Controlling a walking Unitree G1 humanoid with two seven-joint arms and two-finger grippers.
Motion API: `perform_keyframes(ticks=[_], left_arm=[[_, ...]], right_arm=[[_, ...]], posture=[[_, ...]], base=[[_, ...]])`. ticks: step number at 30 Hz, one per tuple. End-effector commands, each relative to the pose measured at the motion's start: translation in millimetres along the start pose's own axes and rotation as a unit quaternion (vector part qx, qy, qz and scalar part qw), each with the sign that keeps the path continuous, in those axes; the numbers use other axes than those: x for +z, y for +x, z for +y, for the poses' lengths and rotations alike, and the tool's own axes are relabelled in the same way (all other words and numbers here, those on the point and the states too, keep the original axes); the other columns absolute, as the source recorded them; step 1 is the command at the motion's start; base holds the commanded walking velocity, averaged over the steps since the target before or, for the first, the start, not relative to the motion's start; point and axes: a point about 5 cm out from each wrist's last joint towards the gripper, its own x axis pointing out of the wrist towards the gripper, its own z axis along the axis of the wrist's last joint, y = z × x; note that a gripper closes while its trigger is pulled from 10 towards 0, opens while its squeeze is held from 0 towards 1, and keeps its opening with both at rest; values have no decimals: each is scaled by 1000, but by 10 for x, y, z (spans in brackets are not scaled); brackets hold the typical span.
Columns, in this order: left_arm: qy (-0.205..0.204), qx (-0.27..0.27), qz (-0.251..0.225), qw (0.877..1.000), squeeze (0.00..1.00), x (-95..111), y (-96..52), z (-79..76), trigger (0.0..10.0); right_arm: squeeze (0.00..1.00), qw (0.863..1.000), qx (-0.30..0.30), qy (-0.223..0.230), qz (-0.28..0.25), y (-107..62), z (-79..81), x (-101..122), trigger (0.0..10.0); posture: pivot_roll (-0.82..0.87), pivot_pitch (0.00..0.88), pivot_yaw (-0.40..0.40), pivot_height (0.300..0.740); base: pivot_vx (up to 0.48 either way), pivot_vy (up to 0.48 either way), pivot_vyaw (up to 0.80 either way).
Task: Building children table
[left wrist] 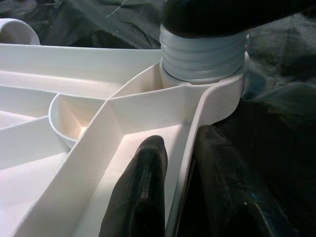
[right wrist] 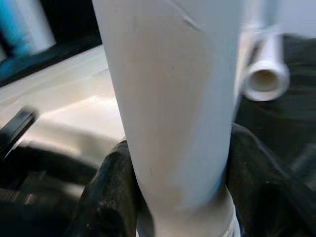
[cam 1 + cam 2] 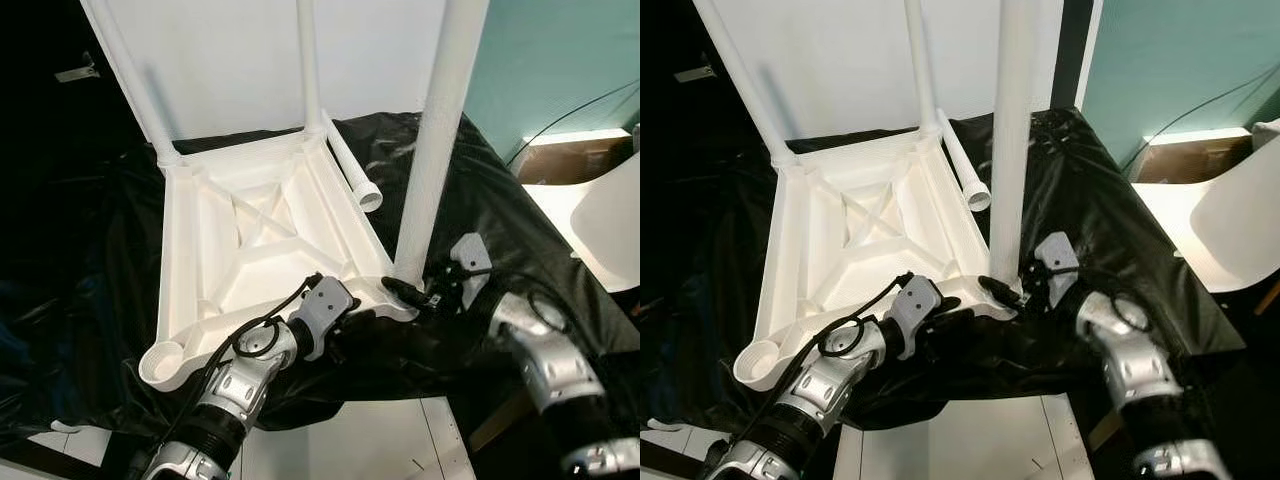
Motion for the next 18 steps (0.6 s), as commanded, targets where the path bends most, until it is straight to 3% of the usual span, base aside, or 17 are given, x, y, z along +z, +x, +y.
perform_keyframes(ticks=[1, 2, 4, 10, 11, 12, 13, 15, 16, 17, 18], left_arm=[[-24, -33, 55, 998, 0, -252, -12, -141, 10000], [-23, -33, 57, 998, 0, -260, -19, -136, 10000], [-22, -33, 60, 997, 0, -271, -30, -129, 10000], [-20, -34, 62, 997, 0, -269, -37, -125, 10000], [-20, -35, 61, 997, 0, -265, -31, -126, 10000], [-20, -34, 61, 997, 0, -261, -27, -125, 10000], [-20, -34, 60, 997, 0, -259, -23, -124, 10000], [-20, -34, 59, 997, 0, -257, -20, -123, 10000], [-20, -34, 59, 998, 0, -256, -16, -123, 10000], [-20, -34, 59, 998, 0, -256, -16, -123, 10000], [-21, -34, 59, 997, 0, -256, -15, -125, 10000]], right_arm=[[0, 998, -41, 4, 41, -25, 66, -183, 0], [0, 994, -103, 14, 26, -28, 35, -181, 0], [0, 985, -171, 24, 2, -38, 10, -161, 0], [0, 978, -209, 16, -8, 29, 100, -129, 0], [0, 978, -210, 14, -5, 42, 116, -125, 4863], [0, 977, -211, 13, -4, 48, 124, -121, 4863], [0, 978, -210, 10, -2, 59, 123, -116, 10000], [0, 977, -212, 8, -2, 68, 126, -113, 10000], [698, 979, -205, -3, -6, 83, 120, -91, 10000], [698, 979, -205, -3, -6, 83, 120, -91, 10000], [1000, 980, -199, -3, -10, 87, 117, -82, 10000]], posture=[[-85, 0, 42, 740], [-84, 0, 42, 740], [-81, 0, 45, 740], [-83, 0, 53, 740], [-82, 0, 53, 740], [-83, 0, 53, 740], [-84, 0, 53, 740], [-85, 0, 53, 740], [-88, 0, 53, 740], [-88, 0, 53, 740], [-89, 0, 53, 740]], base=[[0, 0, 0], [0, 0, 0], [0, 0, 0], [0, 0, 0], [0, 0, 0], [0, 0, 0], [0, 0, 0], [0, 0, 0], [0, 0, 0], [0, 0, 0], [0, 0, 0]])
